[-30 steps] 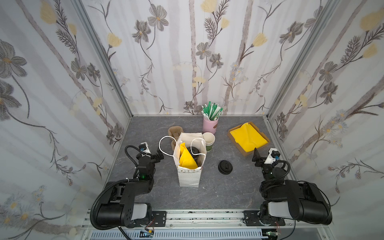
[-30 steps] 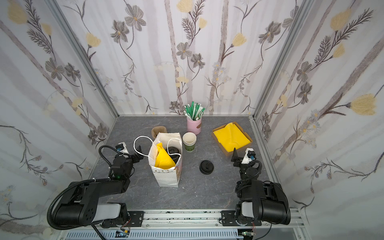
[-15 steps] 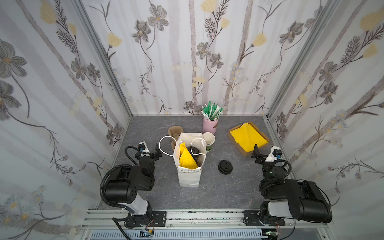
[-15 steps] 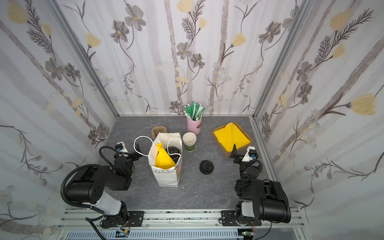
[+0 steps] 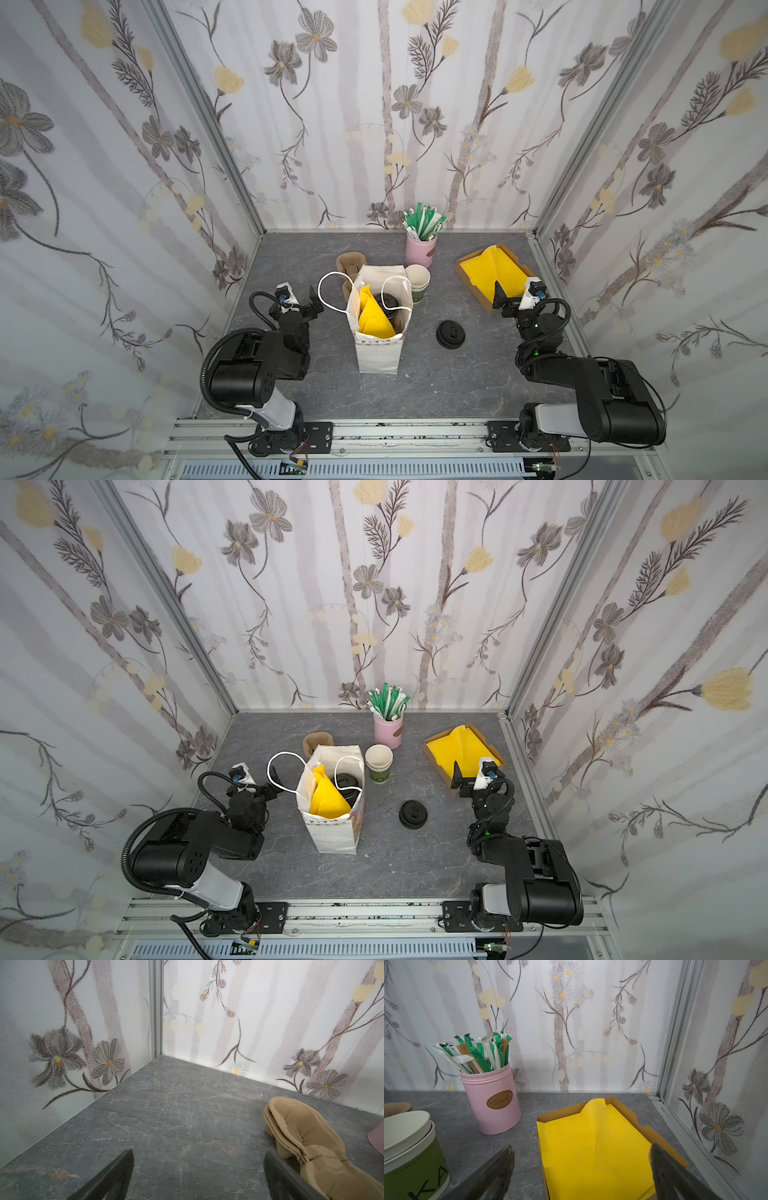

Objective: Pack the takeout coffee

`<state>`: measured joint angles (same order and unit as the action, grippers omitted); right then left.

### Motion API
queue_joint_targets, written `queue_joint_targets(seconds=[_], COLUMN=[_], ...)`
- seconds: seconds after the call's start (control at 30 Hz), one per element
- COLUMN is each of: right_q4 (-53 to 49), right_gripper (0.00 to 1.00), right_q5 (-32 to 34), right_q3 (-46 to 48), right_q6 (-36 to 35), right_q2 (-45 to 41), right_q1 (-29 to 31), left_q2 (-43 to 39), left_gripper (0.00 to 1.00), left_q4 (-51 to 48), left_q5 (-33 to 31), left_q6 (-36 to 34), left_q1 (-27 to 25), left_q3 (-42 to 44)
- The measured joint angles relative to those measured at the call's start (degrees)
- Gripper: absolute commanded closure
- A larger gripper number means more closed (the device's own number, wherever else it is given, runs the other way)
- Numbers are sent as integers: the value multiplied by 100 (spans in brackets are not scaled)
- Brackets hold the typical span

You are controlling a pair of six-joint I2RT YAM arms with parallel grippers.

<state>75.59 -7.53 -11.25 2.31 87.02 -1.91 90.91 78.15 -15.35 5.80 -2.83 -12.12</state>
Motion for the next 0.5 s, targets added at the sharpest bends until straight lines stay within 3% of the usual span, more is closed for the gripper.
queue_joint_targets(seconds=[0.5], right_q4=[-146], right_gripper=[0], right_q5=[0], right_q3=[-85], right_q6=[-46], right_q2=[9], right_q1=[2], left_q2=[0], left_gripper=[0], left_q4=[0], left_q5=[0], left_q6=[0], left_q1=[0], left_q3=[0])
